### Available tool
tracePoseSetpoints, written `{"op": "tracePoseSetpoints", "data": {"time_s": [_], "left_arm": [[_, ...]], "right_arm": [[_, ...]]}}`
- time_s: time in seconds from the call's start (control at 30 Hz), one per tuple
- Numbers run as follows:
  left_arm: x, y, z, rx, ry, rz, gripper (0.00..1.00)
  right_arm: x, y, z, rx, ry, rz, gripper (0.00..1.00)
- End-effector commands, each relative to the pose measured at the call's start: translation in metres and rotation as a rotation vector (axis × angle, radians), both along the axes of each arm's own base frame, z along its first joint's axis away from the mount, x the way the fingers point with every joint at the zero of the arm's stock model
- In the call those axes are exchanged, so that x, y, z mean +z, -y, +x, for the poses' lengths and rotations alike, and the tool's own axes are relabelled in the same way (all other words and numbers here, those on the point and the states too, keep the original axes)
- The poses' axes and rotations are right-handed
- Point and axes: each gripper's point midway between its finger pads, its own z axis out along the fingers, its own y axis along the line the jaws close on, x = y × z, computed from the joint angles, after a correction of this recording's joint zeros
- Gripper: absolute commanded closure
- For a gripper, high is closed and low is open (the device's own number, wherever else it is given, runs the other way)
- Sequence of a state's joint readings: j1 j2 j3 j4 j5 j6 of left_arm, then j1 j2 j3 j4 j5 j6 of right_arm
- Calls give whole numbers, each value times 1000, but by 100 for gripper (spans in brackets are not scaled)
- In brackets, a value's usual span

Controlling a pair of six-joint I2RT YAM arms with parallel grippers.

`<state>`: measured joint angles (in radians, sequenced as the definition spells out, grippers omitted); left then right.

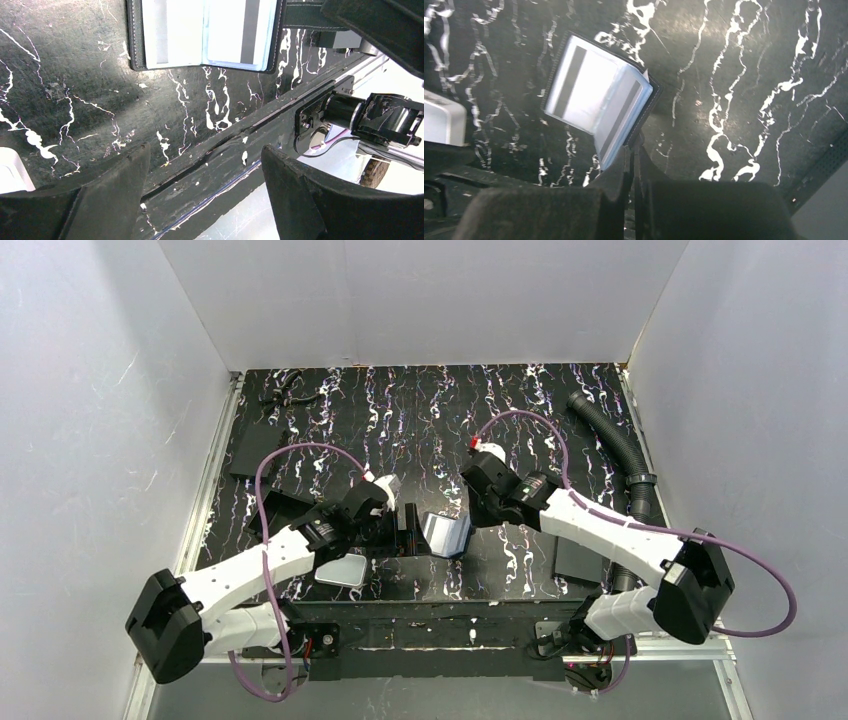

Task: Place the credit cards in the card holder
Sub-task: Close the card holder at the center of the board.

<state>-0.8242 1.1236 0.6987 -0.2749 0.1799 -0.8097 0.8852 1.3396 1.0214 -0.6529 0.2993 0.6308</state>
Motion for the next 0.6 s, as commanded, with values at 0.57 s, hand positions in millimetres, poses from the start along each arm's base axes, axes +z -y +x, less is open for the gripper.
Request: {"op": "tracePoseSetpoints", "data": {"time_s": [0.57], "left_arm": [[16, -25, -7, 69, 64, -34, 20]], "right_arm": [[-1, -108, 20, 114, -23, 221, 88]]}}
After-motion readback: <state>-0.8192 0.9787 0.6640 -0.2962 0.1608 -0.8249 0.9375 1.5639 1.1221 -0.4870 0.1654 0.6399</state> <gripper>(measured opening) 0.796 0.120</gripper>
